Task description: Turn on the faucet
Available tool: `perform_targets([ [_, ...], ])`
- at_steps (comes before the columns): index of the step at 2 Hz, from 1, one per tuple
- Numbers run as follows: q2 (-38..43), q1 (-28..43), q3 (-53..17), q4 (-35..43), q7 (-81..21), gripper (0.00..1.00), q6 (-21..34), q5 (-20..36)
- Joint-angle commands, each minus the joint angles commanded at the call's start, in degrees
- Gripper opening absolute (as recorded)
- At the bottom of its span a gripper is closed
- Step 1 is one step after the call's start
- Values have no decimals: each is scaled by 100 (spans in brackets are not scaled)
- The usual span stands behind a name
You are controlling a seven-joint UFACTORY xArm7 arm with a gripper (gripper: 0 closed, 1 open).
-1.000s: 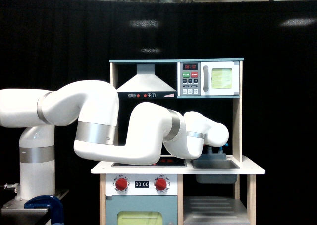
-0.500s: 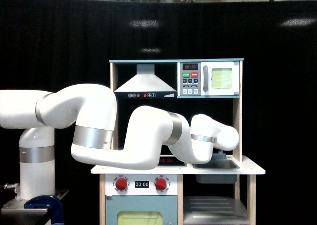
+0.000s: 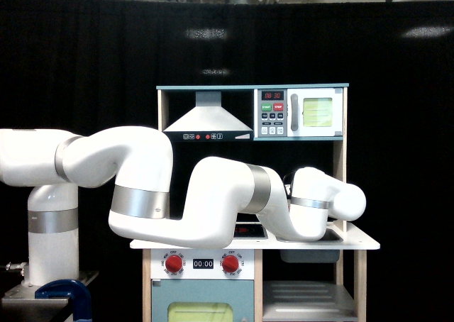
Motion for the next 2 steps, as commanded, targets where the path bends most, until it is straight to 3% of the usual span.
perform_targets([
  [1, -10, -405, 48, -464, 89, 100, -62, -101],
  [2, 105, -1920, 110, -1655, 240, 100, 270, -228],
])
